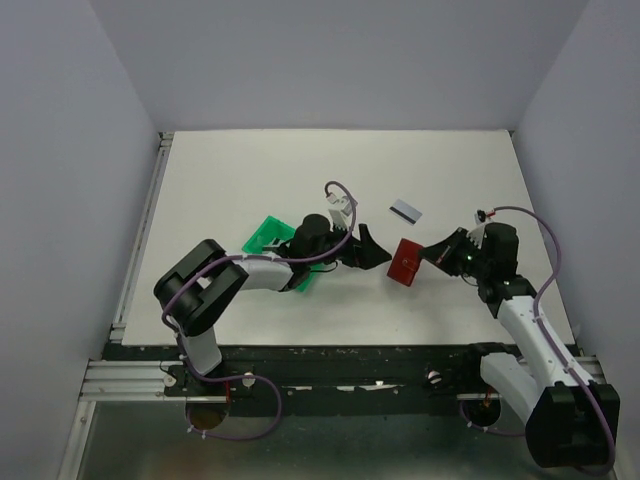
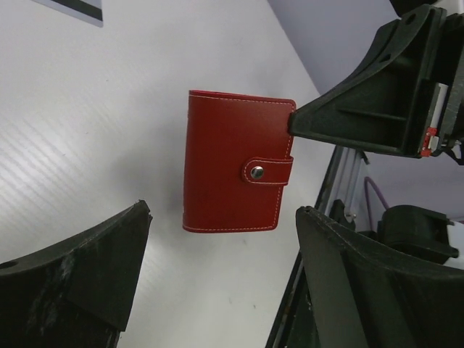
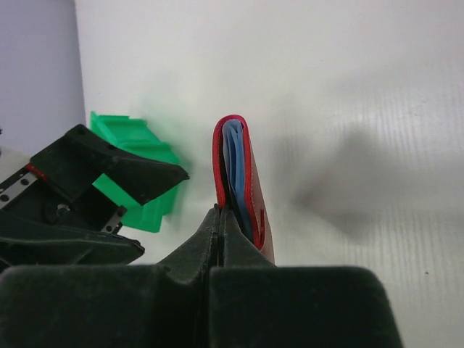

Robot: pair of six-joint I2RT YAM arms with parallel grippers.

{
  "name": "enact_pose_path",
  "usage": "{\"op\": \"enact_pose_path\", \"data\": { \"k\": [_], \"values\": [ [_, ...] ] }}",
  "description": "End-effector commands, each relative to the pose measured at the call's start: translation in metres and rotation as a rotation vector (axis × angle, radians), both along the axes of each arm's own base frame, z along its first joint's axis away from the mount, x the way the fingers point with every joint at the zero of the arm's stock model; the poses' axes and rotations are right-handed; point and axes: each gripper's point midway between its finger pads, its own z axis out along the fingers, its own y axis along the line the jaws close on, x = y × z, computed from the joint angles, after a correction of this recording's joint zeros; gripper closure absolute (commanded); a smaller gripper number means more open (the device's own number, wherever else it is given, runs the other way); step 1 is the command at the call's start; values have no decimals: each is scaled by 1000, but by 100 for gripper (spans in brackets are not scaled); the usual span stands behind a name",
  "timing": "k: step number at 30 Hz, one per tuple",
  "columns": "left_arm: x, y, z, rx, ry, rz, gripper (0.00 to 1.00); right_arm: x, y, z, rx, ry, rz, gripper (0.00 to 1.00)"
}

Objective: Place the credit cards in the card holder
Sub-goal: Pick up the card holder from the center of the board.

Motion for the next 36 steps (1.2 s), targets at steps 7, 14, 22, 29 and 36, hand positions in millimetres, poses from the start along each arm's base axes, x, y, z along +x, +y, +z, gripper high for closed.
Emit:
{"op": "enact_pose_path", "data": {
  "k": [7, 14, 22, 29, 36],
  "values": [
    [-14, 5, 47, -243, -75, -50, 8, -1, 32, 83, 141, -213, 199, 100],
    [-18, 14, 62, -344, -103, -63, 11, -11, 50, 116, 240, -269, 328, 100],
    [-32, 11, 88, -459, -134, -144, 21, -17, 57, 121, 292, -275, 382, 100],
    [-41, 8, 92, -532, -123, -213, 30, -19, 61, 129, 332, -287, 417, 100],
    [-46, 10, 107, -552, -149, -241, 45, -18, 62, 119, 339, -270, 423, 100]
  ]
}}
